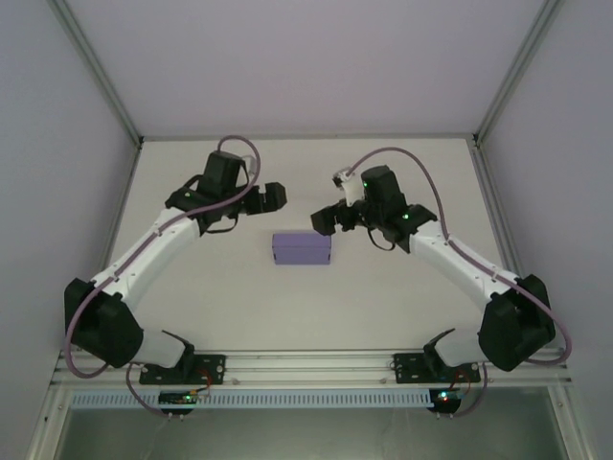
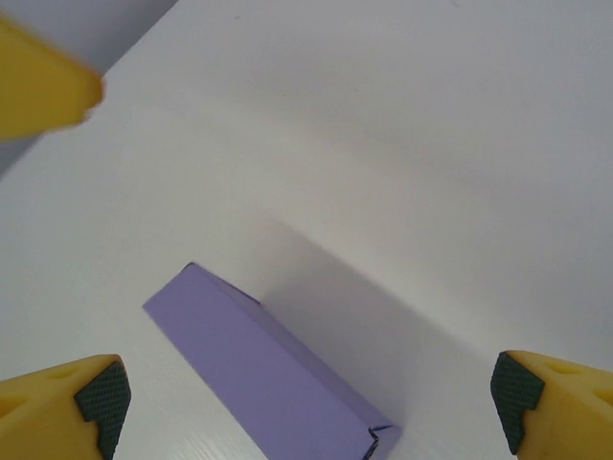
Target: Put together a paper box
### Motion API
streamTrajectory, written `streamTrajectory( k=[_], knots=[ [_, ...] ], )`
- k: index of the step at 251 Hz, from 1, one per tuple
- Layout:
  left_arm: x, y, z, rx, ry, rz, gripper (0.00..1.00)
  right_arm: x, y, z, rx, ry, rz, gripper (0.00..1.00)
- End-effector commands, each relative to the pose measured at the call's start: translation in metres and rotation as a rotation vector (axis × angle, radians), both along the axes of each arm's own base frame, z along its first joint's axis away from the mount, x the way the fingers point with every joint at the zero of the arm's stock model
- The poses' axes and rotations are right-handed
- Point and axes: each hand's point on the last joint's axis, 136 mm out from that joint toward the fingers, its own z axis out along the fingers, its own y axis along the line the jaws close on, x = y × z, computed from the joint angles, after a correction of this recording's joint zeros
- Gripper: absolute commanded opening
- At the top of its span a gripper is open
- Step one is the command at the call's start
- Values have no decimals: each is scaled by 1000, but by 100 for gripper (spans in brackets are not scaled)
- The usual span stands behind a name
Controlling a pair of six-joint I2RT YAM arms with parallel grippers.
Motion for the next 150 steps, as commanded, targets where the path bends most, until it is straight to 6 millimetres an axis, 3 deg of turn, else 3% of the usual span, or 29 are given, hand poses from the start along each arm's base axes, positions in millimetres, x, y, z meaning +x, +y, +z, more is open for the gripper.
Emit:
streamTrajectory(
  k=[1,31,64,125,150],
  knots=[
    [-6,46,-17,142,71,95,100,-32,7,-8,-253,-95,303,99],
    [-17,85,-35,209,137,197,99,-54,10,-23,-495,-208,566,99],
    [-32,114,-48,226,180,274,100,-62,8,-45,-723,-181,743,99],
    [-46,130,-51,211,155,305,99,-20,26,-77,-898,-130,761,99],
    [-49,128,-48,207,141,279,100,-16,36,-89,-914,-128,786,99]
  ],
)
